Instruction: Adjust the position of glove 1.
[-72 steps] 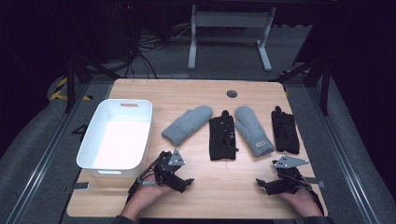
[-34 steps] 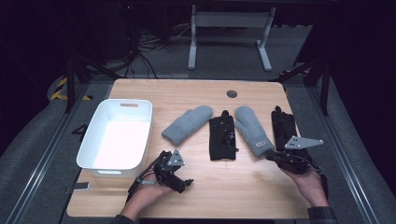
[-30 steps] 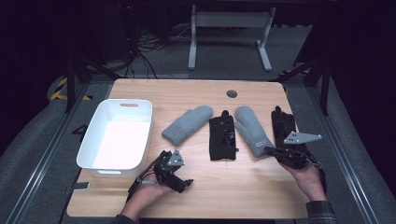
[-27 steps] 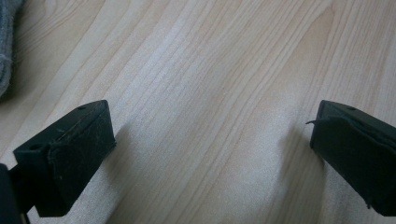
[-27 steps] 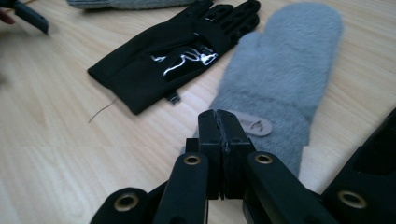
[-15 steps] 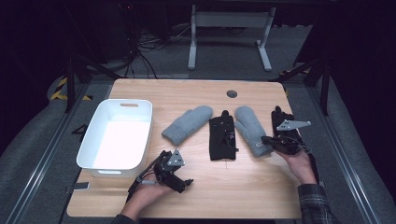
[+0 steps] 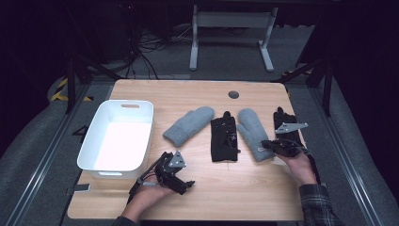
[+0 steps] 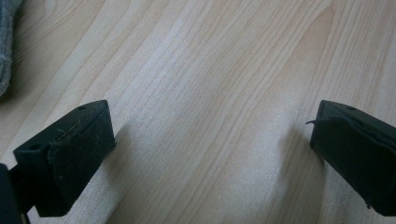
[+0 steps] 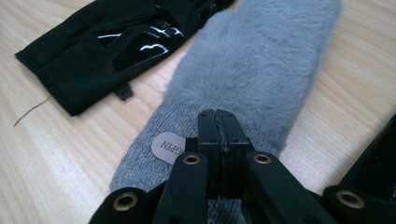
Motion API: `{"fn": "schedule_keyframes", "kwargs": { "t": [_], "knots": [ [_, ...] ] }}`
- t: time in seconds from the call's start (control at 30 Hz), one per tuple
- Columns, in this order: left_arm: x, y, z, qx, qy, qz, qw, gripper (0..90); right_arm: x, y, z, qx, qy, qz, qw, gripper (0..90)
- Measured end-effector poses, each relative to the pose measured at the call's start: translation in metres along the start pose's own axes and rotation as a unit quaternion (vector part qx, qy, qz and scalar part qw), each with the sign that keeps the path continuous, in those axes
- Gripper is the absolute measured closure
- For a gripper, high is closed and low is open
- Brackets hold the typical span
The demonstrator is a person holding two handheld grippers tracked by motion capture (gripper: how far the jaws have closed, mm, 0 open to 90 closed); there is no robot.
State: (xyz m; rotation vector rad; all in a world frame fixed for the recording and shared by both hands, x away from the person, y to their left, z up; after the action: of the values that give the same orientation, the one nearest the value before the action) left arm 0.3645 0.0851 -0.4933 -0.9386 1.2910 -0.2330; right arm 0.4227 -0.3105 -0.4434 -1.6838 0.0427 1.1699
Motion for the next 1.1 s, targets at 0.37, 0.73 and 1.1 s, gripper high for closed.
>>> {"fn": "schedule_keyframes", "kwargs": {
  "t": [0.37,0.73,1.1],
  "knots": [
    [0.0,0.0,-0.001,0.001,-0.001,-0.001,1.0,0.2,-0.012,0.012,0.014,-0.004,-0.014,0.006,0.9999,90.0],
    [0.0,0.0,-0.002,0.001,0.002,0.0,1.0,0.1,-0.023,0.024,0.034,-0.004,-0.03,0.008,0.9995,90.0],
    [0.0,0.0,-0.002,0.002,0.002,0.001,1.0,0.1,-0.036,0.04,0.058,-0.011,-0.047,0.011,0.9988,90.0]
  ]
}}
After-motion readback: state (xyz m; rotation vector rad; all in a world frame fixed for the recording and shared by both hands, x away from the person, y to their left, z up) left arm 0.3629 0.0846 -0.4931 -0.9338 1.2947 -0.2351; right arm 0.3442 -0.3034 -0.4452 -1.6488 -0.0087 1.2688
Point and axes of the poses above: each handheld gripper's, and its own axes: x roughly forward along the jaws, y roughly out of its underside, z roughly to its left, the point moved 2 cm from there along x, roughly forward along the jaws, and after that the axes turned 1 degree about -z, right-handed, at the moved point
